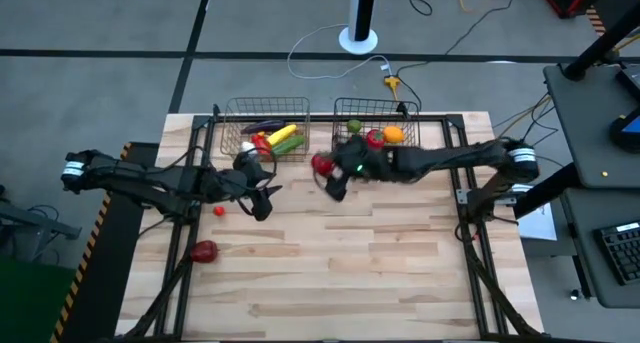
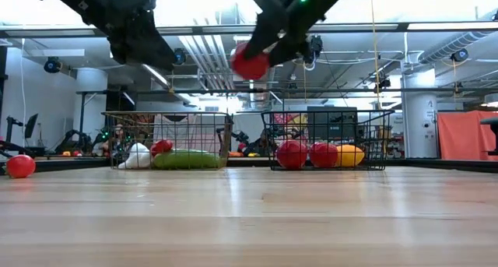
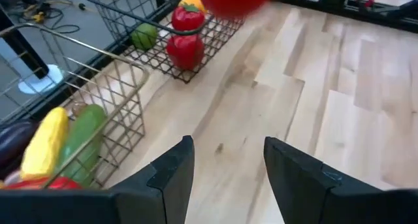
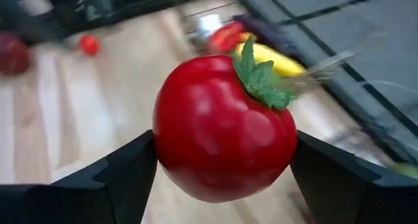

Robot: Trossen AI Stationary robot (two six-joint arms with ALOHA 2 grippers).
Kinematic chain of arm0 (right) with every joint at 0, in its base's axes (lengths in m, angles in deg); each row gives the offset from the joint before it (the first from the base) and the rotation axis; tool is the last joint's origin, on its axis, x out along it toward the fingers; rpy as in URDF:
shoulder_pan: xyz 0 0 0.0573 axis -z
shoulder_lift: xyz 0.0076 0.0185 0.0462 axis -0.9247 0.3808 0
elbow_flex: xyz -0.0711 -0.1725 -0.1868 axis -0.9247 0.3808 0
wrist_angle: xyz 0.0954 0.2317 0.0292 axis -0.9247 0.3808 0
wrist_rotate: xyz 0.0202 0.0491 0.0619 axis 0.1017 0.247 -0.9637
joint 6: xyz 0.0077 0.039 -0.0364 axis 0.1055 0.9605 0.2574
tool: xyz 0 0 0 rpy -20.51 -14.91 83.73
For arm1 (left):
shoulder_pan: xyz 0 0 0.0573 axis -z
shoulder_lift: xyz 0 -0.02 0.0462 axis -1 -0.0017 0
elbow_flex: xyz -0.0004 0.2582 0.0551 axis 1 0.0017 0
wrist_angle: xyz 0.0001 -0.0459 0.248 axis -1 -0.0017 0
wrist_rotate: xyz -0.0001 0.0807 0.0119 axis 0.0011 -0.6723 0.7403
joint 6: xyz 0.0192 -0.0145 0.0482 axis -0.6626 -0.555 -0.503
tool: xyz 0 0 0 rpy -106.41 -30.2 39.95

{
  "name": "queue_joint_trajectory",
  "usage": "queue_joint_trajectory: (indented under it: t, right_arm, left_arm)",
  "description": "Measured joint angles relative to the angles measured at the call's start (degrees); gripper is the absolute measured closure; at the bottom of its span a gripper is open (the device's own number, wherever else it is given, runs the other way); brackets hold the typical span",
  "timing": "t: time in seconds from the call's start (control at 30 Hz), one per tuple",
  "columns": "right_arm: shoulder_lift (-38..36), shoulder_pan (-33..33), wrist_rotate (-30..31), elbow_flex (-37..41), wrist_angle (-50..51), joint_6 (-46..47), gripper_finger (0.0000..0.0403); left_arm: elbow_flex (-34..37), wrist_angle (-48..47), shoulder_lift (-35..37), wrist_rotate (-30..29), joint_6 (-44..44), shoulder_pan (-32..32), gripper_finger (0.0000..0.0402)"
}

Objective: Sort produce into baskets
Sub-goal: Put the large red tomato into the right wire basket

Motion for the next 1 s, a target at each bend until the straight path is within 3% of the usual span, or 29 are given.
queue_joint_trajectory:
  t: [0.17, 0.37, 0.57, 1.0]
  right_arm:
    - [-5.6, 6.0, 0.7, 0.0, 9.7, 4.6, 0.0093]
    - [-6.9, 17.1, 0.3, 0.0, 25.9, 12.7, 0.0093]
    - [-6.5, 26.5, -6.4, 0.0, 36.4, 14.4, 0.0091]
    - [-5.2, 31.6, -8.6, 0.0, 44.8, 9.4, 0.0071]
  left_arm:
    - [0.0, 0.3, -0.1, 0.0, 0.8, 1.1, 0.0233]
    - [-0.3, 0.9, -0.1, 0.0, 1.3, 1.1, 0.0233]
    - [-0.3, 1.2, 0.0, 0.1, 1.3, 1.1, 0.0233]
    - [-0.3, 0.0, 0.0, 5.4, 5.8, 1.1, 0.0233]
